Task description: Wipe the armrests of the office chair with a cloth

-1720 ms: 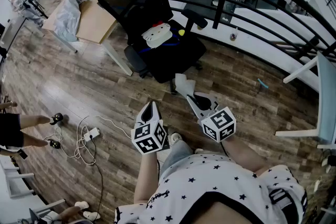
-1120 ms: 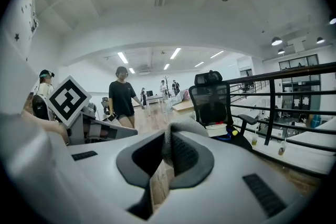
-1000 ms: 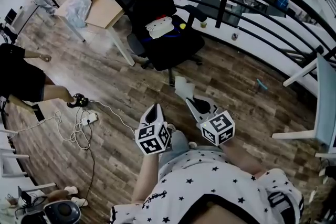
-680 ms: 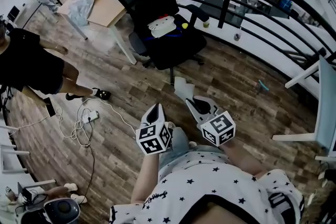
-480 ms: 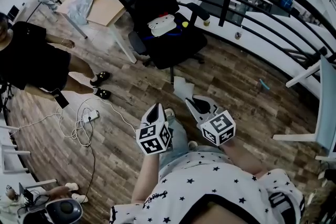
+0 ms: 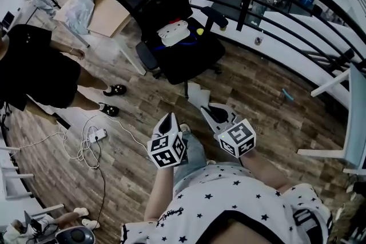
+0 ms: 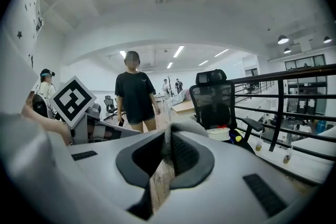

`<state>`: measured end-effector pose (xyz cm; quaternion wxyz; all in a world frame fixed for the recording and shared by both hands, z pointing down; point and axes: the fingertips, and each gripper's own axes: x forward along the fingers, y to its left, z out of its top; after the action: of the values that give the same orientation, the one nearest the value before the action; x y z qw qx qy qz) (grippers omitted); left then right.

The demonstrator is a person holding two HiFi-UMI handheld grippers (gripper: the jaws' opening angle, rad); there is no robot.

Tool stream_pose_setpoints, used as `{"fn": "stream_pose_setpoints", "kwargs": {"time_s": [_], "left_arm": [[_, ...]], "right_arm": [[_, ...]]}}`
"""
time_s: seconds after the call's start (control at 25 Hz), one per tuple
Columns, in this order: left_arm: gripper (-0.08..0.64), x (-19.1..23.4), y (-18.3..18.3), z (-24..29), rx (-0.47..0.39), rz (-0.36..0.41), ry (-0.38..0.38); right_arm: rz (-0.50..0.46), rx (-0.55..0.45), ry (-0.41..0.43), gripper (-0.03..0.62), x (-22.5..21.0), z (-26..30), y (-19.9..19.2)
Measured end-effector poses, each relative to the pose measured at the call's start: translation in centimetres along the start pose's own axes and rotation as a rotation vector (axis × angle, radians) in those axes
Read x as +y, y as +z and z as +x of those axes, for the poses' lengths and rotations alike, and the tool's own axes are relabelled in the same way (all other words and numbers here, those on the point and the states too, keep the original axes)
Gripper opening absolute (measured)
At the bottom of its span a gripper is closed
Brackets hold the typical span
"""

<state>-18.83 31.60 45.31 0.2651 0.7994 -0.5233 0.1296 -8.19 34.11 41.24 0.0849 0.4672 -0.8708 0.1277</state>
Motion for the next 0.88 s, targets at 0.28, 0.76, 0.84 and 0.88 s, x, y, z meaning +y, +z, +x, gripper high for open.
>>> {"fn": "stream_pose_setpoints", "kwargs": {"time_s": [0.28, 0.76, 0.84, 0.88], "left_arm": [[0.006, 2.8, 3.5, 4.4, 0.017, -0.002, -0.014], [0.006, 9.2, 9.9, 10.8, 0.020, -0.020, -0.024], [0.006, 10.4, 10.9, 11.8, 0.019, -0.021, -0.026], [0.006, 11.0, 11.3, 12.2, 0.019, -0.022, -0.027]], "right_arm": [[0.003, 0.001, -0.015, 0.026, -2.7, 5.8, 2.4], [-0.007, 0.006, -0.018, 0.026, -5.0, 16.0, 6.6], [-0.009, 0.007, -0.019, 0.026, -5.3, 17.7, 7.2], [-0.010, 0.007, -0.020, 0.026, -5.4, 18.6, 7.4]]}}
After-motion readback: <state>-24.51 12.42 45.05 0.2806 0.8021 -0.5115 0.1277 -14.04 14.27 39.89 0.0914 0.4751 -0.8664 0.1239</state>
